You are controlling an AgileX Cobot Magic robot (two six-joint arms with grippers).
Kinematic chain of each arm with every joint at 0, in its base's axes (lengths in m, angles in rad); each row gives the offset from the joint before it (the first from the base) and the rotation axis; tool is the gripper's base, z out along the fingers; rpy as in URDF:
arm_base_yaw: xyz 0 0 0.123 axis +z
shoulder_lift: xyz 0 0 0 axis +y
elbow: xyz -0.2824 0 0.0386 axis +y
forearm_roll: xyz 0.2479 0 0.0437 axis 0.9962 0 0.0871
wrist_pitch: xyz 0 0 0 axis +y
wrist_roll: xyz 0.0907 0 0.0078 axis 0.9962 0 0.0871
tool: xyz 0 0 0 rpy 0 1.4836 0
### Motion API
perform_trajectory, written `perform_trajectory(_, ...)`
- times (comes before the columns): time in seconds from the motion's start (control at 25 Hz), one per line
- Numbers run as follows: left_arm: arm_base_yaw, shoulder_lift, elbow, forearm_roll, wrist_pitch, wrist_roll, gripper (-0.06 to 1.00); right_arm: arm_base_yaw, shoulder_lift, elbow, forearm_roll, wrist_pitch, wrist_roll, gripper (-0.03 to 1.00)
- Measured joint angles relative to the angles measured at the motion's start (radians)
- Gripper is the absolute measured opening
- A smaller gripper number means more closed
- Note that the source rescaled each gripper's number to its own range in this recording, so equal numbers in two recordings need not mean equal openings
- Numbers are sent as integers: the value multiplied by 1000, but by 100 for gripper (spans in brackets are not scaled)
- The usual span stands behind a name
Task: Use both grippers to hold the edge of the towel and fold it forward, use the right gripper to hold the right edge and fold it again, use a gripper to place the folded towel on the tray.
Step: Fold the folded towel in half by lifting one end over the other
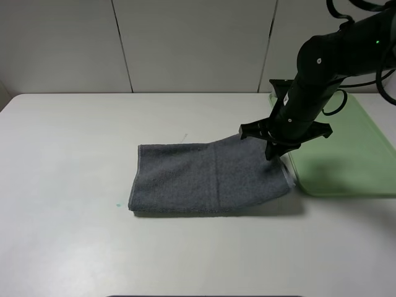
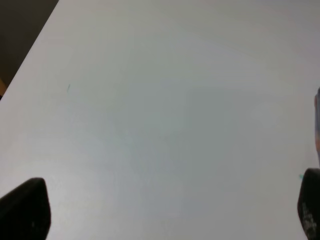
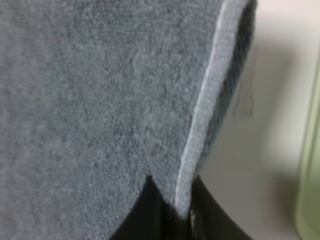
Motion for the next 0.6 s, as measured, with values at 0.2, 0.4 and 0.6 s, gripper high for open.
perform_trajectory(0.2,0,0,0,0,0,0,100,0,-57,-1,-61,35,0,4)
perform_trajectory(0.4,0,0,0,0,0,0,100,0,-69,-71,-143,164,0,4)
perform_trajectory(0.6,0,0,0,0,0,0,100,0,-69,-159,-204,276,-3,4)
